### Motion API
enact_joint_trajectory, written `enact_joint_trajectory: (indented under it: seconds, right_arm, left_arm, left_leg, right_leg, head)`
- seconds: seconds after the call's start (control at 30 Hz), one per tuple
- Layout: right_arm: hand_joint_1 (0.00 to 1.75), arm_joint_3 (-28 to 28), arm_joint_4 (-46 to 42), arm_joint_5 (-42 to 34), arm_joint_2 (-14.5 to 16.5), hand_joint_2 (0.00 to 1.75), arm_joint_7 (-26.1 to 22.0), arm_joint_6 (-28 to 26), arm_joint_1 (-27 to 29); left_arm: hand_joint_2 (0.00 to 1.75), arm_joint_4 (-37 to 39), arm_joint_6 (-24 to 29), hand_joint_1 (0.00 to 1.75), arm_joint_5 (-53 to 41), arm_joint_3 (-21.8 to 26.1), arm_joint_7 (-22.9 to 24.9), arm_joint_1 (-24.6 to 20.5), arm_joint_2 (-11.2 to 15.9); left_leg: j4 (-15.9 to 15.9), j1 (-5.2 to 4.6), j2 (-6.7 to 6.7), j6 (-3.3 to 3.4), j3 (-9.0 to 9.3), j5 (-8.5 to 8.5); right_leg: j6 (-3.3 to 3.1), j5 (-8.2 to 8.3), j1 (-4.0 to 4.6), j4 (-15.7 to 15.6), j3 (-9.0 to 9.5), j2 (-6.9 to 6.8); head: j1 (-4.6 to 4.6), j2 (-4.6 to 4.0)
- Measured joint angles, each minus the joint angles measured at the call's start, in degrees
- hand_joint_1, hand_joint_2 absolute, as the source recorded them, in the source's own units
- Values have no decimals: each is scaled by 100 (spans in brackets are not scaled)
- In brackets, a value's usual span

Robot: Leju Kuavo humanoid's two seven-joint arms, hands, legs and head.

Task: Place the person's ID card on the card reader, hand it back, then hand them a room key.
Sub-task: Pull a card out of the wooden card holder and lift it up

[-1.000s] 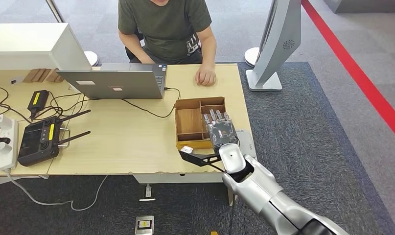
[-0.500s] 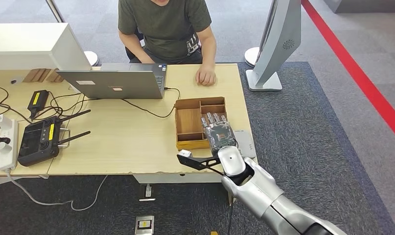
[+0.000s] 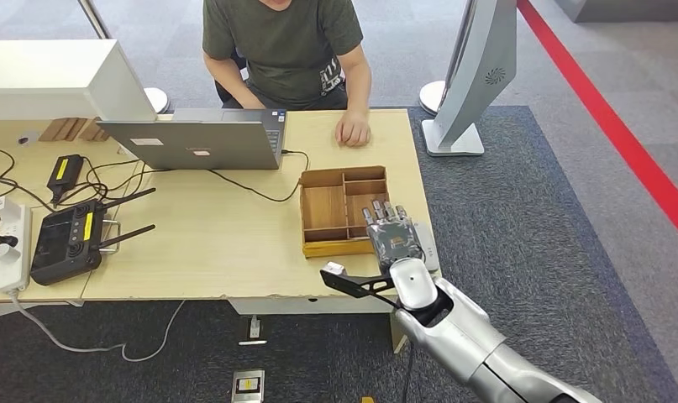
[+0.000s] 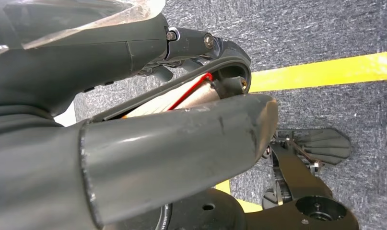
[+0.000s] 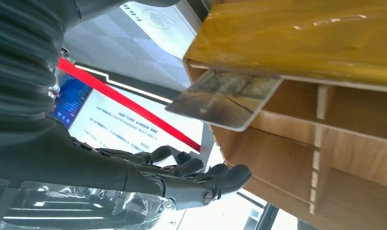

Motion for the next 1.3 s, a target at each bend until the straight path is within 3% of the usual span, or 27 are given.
enact_joint_trajectory:
  seconds: [0.27,1.3]
  right_arm:
    - [0,0,-159,-42,-132,175,50,53,63]
    - [0,180,-528,-328,-161,175,104,330,93]
  left_arm:
    - [0,0,-49,0,-50,-4,-18,-1,19]
    - [0,0,-128,0,-62,-7,-3,-5,45]
  left_leg:
    - [0,0,0,0,0,0]
    - [0,0,0,0,-1,0]
  right_leg:
    - [0,0,0,0,0,0]
    - [0,0,0,1,1,0]
  head:
    - [1,1]
    - [1,1]
